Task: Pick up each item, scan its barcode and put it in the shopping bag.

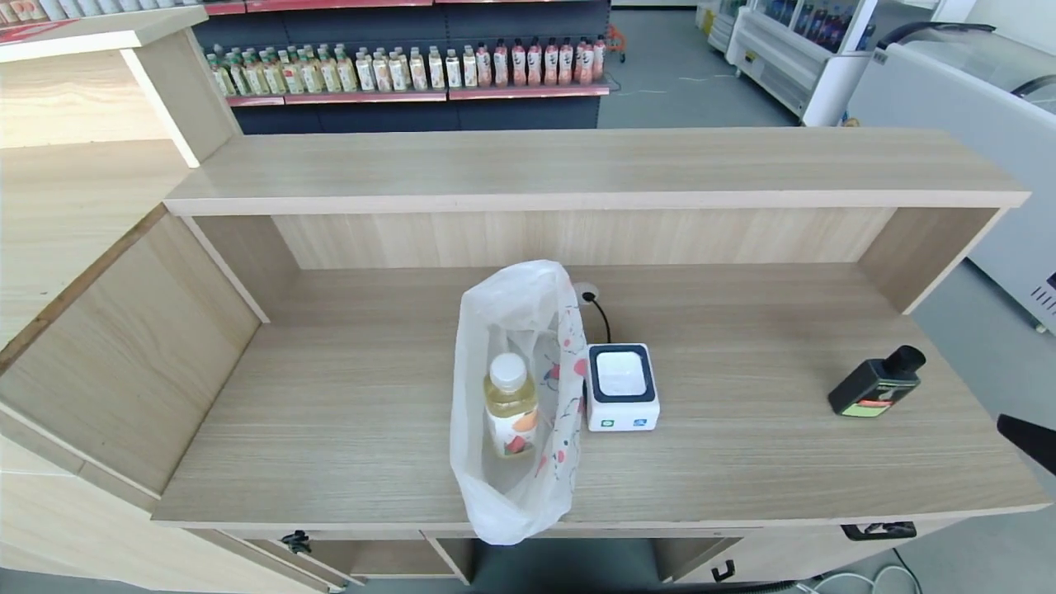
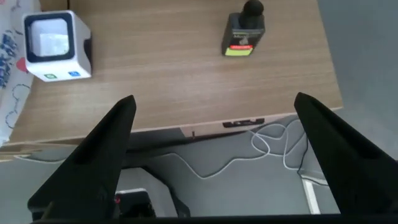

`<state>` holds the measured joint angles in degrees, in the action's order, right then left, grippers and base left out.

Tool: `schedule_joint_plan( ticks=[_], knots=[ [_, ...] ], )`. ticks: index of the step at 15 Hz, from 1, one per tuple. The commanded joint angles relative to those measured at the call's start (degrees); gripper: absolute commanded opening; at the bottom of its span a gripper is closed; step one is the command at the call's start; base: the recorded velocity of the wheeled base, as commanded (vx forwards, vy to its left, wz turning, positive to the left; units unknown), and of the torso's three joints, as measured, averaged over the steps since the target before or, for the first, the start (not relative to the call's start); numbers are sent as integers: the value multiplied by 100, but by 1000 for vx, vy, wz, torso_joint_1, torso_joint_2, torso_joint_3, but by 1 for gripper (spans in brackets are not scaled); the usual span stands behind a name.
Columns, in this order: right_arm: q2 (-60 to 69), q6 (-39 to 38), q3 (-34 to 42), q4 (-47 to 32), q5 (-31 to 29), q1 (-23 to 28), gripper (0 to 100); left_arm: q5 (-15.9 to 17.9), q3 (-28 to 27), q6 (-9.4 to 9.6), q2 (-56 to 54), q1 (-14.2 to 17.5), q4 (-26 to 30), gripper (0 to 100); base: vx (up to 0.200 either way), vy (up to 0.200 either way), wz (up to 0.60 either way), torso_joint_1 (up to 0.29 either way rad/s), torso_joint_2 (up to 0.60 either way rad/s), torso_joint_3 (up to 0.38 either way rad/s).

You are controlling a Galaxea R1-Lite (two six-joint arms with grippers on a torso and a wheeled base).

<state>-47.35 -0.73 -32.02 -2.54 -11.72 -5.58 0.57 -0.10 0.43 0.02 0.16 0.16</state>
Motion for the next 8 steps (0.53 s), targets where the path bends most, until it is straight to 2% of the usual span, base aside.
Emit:
schedule_joint_plan(
  ticks=[1,4,8],
  knots=[
    [121,47,-6,-379,-15,189,100,-5,1,1,-2,2,2,100,0,-200,0,2,7,2],
    [173,442,3,-599,-6,462,100,4,1,1,-2,2,2,100,0,-200,0,1,1,2],
    [121,451,-32,-599,-6,470,100,-5,1,1,-2,2,2,100,0,-200,0,1,0,6]
  ],
)
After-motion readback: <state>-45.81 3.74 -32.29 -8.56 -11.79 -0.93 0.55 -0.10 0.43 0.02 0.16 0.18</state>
